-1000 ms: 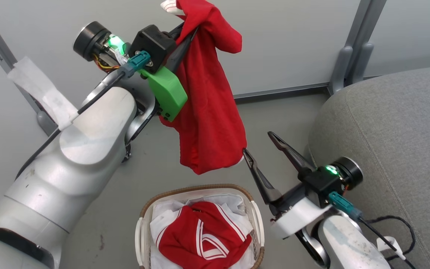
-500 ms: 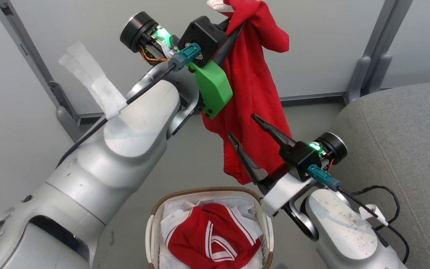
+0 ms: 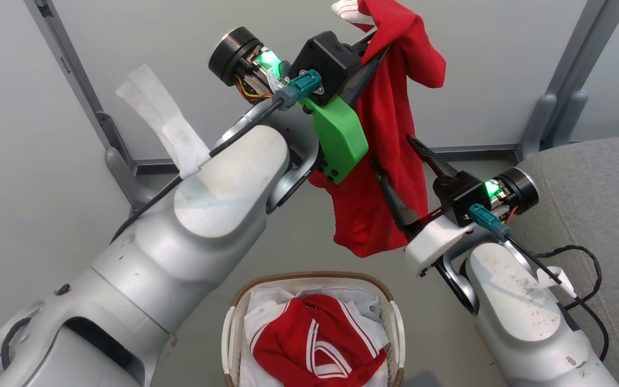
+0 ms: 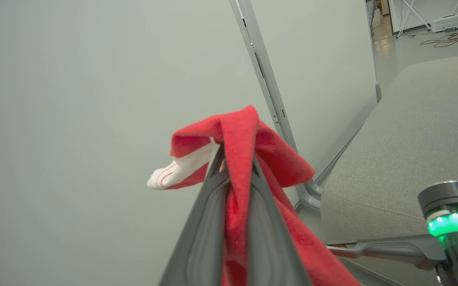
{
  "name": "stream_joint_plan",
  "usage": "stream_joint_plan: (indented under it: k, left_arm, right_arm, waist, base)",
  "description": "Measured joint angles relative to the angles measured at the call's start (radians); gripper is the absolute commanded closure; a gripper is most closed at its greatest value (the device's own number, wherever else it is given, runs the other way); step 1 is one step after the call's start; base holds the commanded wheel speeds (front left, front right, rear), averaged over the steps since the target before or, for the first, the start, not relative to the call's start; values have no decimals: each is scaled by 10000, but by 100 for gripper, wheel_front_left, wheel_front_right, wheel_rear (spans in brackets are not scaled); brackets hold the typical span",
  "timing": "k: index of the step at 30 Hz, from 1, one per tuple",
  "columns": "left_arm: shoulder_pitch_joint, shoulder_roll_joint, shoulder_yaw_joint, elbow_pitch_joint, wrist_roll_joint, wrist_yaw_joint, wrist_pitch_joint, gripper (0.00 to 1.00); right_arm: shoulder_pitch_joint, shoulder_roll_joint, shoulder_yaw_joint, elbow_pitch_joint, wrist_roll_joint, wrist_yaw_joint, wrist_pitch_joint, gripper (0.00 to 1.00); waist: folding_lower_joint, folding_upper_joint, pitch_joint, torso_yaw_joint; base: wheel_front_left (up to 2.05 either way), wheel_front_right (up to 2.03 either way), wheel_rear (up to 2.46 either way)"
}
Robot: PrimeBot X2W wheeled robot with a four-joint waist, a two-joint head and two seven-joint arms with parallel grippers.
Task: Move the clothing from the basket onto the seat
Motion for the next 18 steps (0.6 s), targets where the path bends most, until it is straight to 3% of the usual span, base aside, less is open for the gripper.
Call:
stream_joint_plan:
  k: [6, 7, 8, 10, 11, 18]
  left_arm:
    - [161, -17, -63, -389, -104, 40, -6, 100]
    - [199, -15, -73, -445, -119, 40, -6, 100]
    - [249, 2, -71, -487, -140, 42, -6, 100]
    - [360, 84, -71, -537, -171, 54, -10, 100]
    - [423, 144, -56, -558, -232, 86, -21, 100]
    - [1068, 646, 199, -541, -568, 267, -372, 100]
  right_arm:
    - [-495, 10, 71, 823, -343, 0, 0, 0]
    - [-612, 4, 50, 915, -347, 0, -2, 22]
    - [-710, 4, 27, 999, -347, 0, -2, 55]
    - [-830, 8, -13, 1112, -355, 0, -2, 94]
    - [-848, 8, -54, 1152, -353, 0, -2, 100]
    - [-871, 8, -221, 1216, -339, 0, 0, 100]
  waist:
    - [0, 0, -12, 236]
    - [0, 0, -10, 276]
    - [0, 0, -7, 311]
    - [0, 0, -3, 359]
    - [0, 0, -4, 376]
    - [0, 0, 6, 348]
  base:
    - [0, 0, 0]
    - [0, 0, 0]
    - [0, 0, 0]
    - [0, 0, 0]
    - [0, 0, 0]
    - [0, 0, 0]
